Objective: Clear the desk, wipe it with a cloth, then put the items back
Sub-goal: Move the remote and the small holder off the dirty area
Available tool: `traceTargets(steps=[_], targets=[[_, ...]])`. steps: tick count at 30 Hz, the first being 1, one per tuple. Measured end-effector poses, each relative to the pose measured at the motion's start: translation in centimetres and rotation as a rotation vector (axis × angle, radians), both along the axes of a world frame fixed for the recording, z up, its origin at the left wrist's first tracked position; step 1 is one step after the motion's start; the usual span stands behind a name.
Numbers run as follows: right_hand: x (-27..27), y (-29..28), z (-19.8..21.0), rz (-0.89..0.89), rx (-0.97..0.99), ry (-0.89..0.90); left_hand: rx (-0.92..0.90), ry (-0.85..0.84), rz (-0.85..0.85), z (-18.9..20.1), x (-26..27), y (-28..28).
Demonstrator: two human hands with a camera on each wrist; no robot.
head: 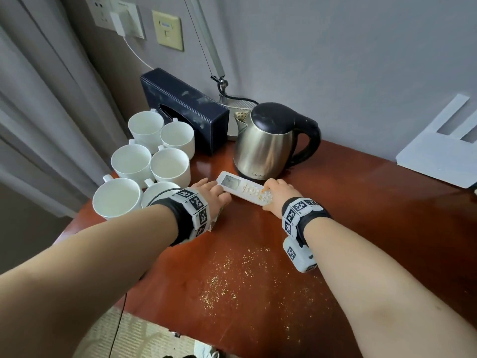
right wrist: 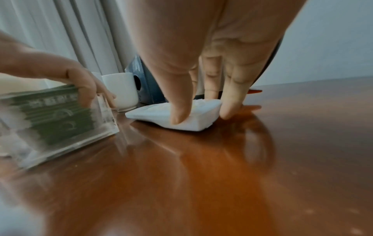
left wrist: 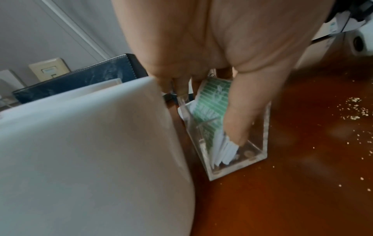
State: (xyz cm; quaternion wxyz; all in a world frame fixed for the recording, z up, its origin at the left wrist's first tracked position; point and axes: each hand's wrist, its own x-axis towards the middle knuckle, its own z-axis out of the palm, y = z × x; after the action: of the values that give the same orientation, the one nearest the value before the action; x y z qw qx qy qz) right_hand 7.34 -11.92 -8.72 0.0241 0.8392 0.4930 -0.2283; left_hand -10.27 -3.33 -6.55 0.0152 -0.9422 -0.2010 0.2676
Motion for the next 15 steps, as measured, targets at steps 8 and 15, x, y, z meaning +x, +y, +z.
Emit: traceTargets(steps=[8,15], targets=[[-2.2,-0.4,-0.4,-0.066,0.074,0.011,0.066,-0.072,0.065,0.5,-1.0,-1.8],[-3.2,-2.4,2.2,-0.006,0.014,-0.07,0.014,-0.247,0.167,2.0,-4.2,-4.0]])
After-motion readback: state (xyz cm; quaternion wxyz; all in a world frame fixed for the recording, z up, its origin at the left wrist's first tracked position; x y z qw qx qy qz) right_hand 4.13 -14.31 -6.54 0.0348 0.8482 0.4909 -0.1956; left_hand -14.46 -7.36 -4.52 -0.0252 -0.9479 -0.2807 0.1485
